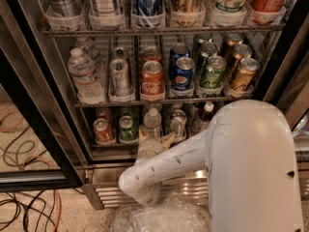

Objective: Pick water bottle from bottom shelf of fridge

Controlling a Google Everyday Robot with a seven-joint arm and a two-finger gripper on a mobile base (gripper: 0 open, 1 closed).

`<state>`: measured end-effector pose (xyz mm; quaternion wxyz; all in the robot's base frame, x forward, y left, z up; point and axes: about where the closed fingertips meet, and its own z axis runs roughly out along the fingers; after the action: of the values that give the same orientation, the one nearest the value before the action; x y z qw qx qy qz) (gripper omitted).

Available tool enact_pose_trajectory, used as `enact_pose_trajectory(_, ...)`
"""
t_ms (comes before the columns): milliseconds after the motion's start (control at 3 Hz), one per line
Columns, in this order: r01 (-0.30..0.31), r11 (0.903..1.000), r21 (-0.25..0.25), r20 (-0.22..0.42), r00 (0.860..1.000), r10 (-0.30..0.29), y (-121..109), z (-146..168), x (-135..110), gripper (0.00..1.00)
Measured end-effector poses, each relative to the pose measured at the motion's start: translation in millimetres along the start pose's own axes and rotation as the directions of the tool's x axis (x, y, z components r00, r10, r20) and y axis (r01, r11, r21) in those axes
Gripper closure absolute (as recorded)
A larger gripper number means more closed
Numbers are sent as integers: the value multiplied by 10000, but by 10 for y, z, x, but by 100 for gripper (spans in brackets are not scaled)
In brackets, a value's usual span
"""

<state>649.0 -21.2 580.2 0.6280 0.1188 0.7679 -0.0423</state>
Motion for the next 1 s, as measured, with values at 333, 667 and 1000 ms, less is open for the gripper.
enact_pose_trajectory(333,-109,9999,-30,-8,9999,109,10,14,12,37)
enact_pose_trajectory(667,-109,9999,-30,-8,9999,109,10,14,12,60)
enact_pose_trajectory(1000,-109,9999,-30,-8,9999,109,10,14,12,84)
